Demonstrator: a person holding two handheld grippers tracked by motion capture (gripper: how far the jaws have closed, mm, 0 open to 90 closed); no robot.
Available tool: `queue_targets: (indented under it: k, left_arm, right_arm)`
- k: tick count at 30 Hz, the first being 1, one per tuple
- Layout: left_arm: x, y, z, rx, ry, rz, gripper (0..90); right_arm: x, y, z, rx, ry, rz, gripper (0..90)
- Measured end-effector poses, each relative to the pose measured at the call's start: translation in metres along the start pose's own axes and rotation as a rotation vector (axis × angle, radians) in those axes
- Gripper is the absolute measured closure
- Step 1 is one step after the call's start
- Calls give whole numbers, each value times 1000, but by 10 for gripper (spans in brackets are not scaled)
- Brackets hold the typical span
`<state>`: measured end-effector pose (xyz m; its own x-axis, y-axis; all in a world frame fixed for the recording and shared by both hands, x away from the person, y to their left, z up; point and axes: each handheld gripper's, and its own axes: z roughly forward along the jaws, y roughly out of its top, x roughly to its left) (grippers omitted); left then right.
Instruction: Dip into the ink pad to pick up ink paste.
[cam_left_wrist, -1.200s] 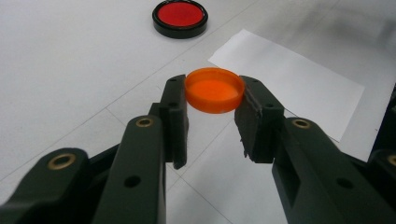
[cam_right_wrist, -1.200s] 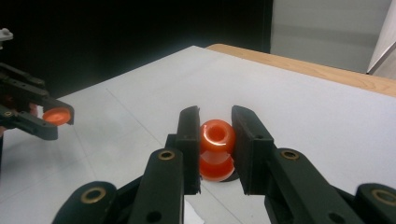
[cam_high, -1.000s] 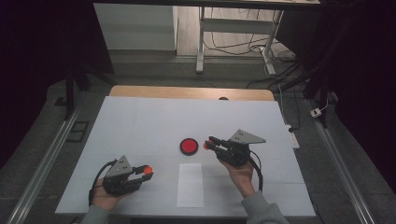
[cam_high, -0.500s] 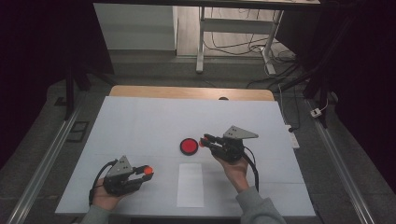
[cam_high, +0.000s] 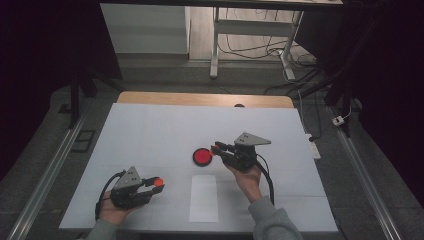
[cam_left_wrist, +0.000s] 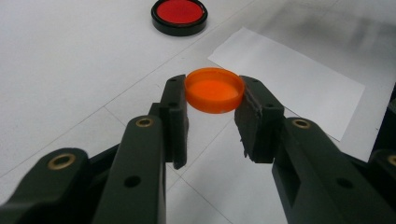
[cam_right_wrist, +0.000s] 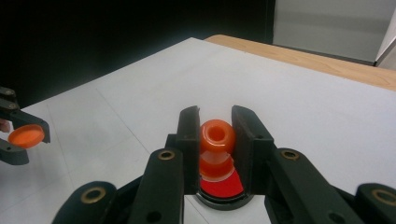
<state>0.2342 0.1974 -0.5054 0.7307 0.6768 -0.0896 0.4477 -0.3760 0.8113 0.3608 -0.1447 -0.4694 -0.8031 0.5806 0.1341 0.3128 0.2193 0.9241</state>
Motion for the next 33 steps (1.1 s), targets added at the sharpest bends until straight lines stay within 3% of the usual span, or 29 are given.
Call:
queue_targets:
  k: [33]
  left_arm:
    - [-1,0,2,11,-10,7,650]
  right_arm:
    - [0,-10,53,134,-37,-38,732]
